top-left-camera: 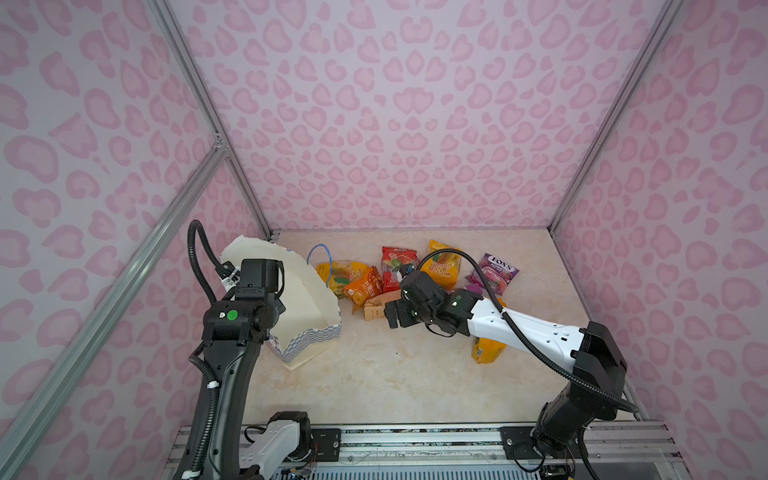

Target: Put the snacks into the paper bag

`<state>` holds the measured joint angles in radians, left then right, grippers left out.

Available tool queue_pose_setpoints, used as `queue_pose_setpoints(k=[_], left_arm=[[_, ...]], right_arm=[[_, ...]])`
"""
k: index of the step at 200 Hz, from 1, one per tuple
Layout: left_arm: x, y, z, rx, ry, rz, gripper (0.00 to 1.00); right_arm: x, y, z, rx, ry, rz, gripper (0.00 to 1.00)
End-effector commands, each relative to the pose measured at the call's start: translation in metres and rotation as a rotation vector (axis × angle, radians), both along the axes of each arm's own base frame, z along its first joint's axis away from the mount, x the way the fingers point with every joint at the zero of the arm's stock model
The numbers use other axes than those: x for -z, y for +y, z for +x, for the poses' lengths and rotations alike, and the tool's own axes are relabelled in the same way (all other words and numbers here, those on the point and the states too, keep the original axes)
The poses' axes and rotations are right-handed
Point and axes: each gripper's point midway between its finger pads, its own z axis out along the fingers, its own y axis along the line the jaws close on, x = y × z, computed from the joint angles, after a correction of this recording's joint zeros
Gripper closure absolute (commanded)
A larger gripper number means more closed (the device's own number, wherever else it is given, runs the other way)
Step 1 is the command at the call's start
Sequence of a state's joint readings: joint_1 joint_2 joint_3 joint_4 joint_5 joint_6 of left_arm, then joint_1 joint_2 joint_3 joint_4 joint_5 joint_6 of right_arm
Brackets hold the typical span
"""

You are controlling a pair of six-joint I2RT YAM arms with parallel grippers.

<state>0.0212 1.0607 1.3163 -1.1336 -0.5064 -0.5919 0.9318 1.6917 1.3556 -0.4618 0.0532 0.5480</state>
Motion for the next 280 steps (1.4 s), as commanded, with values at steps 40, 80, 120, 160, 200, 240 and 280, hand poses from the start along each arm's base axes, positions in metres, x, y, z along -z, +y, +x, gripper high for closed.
queue_pose_setpoints(k=[40, 80, 120, 160, 200, 240, 280], left_arm=[[0.028, -0.007, 0.077, 0.216, 0.052, -0.061, 0.97], [0.042, -0.018, 0.112, 0.330, 0.066, -0.094, 0.97], [0.040, -0.064, 0.142, 0.477, -0.038, -0.320, 0.97], [0.025, -0.097, 0.156, 0.561, -0.108, -0.400, 0.97], [0.024, -0.129, 0.164, 0.634, -0.130, -0.490, 0.97], [-0.002, -0.095, 0.141, 0.463, -0.125, -0.348, 0.97], [-0.010, -0.082, 0.088, 0.408, -0.149, -0.301, 0.97]], right_arm=[[0.028, 0.012, 0.006, 0.019, 0.072, -0.017, 0.01], [0.051, -0.005, 0.018, 0.131, 0.170, 0.055, 0.01], [0.067, -0.030, 0.043, 0.237, 0.184, 0.056, 0.01], [0.089, -0.052, 0.078, 0.335, 0.172, 0.011, 0.01], [0.102, -0.077, 0.120, 0.433, 0.139, -0.028, 0.01], [0.098, -0.097, 0.135, 0.469, 0.138, -0.060, 0.01], [0.059, -0.098, 0.119, 0.461, 0.095, 0.056, 0.01]])
